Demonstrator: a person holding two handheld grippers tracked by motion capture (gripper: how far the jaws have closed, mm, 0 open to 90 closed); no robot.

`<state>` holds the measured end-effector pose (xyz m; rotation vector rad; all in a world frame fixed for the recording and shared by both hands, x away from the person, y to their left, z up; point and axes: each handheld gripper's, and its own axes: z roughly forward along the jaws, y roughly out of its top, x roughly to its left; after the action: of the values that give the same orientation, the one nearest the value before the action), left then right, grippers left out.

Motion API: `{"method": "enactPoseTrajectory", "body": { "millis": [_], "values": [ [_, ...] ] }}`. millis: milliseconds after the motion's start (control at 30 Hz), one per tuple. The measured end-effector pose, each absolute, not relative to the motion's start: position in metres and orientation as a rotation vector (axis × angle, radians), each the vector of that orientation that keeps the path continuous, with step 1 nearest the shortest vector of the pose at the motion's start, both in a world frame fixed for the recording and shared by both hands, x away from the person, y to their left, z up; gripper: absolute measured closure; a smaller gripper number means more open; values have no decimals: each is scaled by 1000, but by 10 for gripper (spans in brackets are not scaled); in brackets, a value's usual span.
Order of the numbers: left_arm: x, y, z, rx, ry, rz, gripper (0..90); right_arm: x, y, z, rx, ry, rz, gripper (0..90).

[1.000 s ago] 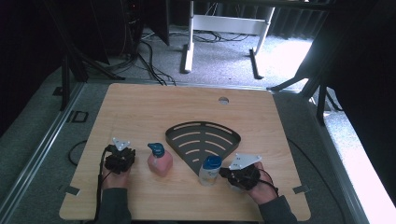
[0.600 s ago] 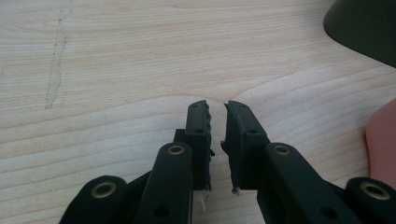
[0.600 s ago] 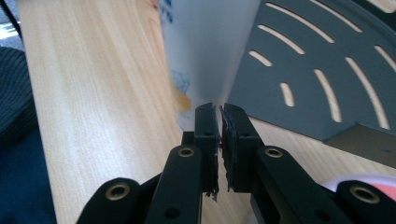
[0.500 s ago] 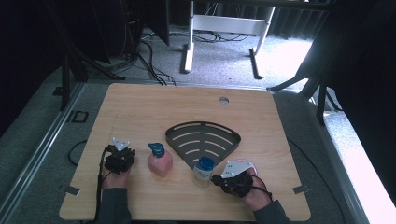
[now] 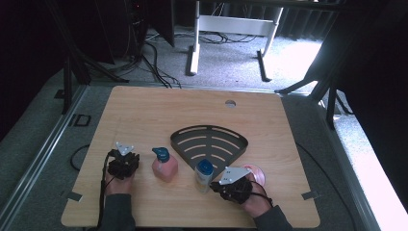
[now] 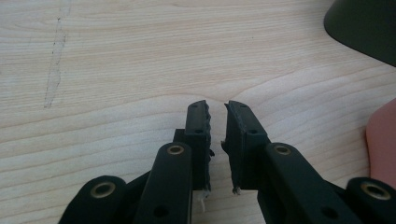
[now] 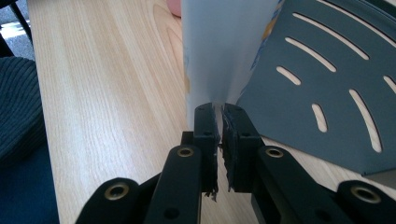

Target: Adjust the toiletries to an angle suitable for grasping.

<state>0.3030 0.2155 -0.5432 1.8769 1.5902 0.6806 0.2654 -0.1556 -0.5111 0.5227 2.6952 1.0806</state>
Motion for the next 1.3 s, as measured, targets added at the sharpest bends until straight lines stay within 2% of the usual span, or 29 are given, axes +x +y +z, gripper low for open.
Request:
{"method": "enactPoseTrajectory", "body": {
  "millis": [467,1300],
  "values": [
    [304,216,-544,1877,1592,678,793,266,-137,-511,525,2669,1053,817],
    [304,216,-545,1883,1593,665,789,275,-113,-512,662,2584,1008,829]
  ]
}}
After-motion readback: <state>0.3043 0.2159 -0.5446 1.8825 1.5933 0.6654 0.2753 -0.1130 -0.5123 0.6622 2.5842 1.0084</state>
